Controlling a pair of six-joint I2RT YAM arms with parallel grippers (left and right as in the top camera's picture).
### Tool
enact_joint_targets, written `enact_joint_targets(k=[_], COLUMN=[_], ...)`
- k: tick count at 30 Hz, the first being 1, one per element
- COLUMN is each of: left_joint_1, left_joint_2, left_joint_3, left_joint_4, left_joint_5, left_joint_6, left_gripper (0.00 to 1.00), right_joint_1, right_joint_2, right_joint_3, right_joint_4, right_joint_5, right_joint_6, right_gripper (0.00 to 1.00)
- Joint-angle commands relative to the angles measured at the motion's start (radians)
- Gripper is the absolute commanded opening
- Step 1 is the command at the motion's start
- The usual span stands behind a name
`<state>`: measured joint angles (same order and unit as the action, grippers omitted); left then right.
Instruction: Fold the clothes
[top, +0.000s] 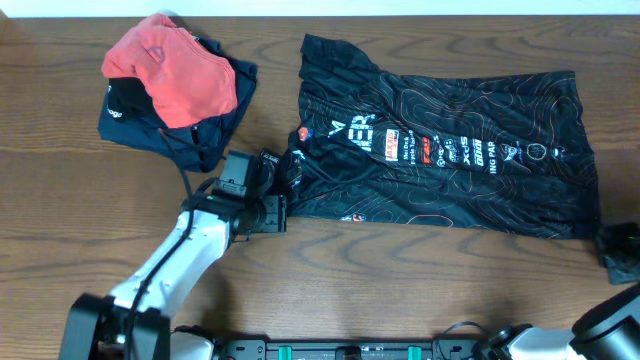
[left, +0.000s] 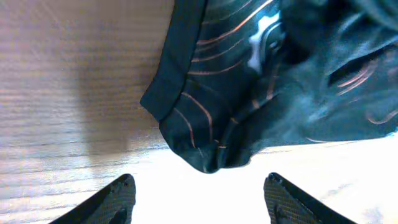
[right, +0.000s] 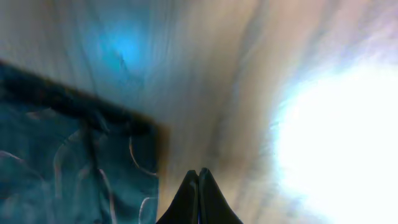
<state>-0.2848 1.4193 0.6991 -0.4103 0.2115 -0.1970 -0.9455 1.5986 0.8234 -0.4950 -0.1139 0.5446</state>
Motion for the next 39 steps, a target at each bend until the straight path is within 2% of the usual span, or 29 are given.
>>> enact_joint_targets(k=[1, 6, 8, 9, 11, 13, 16, 18, 21, 24, 32, 39], left_joint_1=[0.004, 0.001, -0.012, -0.024, -0.054, -0.089, -0.114, -0.119, -0.119, -0.118, -0.117, -0.117], left_joint_2=[-0.042, -0.022, 0.002, 0.017, 0.049, 0.093, 0.137, 0.154, 0.158, 0.157, 0.151, 0.127], left_joint_3=[0.021, 0.021, 0.021, 0.021, 0.021, 0.021, 0.021, 0.021, 0.021, 0.021, 0.021, 0.021], left_joint_4=[-0.003, 0.016, 0.051, 0.073, 0.106, 0.131, 0.145, 0.156, 0.159, 0.151, 0.100, 0.098], left_joint_5=[0.013, 0.013, 0.013, 0.014, 0.013, -0.004, -0.103, -0.145, -0.177, -0.214, -0.249, -0.246], left_joint_6=[0.021, 0.022, 0.032, 0.038, 0.063, 0.100, 0.100, 0.100, 0.100, 0.100, 0.091, 0.087], left_gripper=[0.71, 0.72, 0.72, 0.72, 0.72, 0.72, 0.70, 0.62, 0.38, 0.08, 0.06, 0.06], right_joint_1=[-0.042, -0.042, -0.029, -0.022, -0.003, 0.015, 0.030, 0.039, 0.051, 0.063, 0.070, 0.070], right_joint_2=[-0.078, -0.098, -0.092, -0.088, -0.086, -0.085, -0.085, -0.085, -0.084, -0.069, 0.030, 0.153], right_joint_3=[0.062, 0.063, 0.063, 0.063, 0.063, 0.063, 0.063, 0.063, 0.062, 0.059, 0.057, 0.057], right_joint_4=[-0.023, -0.056, -0.063, -0.063, -0.067, -0.074, -0.084, -0.089, -0.093, -0.093, -0.065, -0.053], right_joint_5=[0.011, -0.011, -0.015, -0.018, -0.019, -0.023, -0.023, -0.023, -0.022, -0.016, 0.008, -0.045], right_joint_6=[0.001, 0.012, 0.011, 0.007, 0.003, -0.006, -0.011, -0.011, -0.012, -0.019, -0.019, -0.018], right_gripper=[0.01, 0.01, 0.13, 0.25, 0.41, 0.46, 0.46, 0.46, 0.44, 0.43, 0.47, 0.43])
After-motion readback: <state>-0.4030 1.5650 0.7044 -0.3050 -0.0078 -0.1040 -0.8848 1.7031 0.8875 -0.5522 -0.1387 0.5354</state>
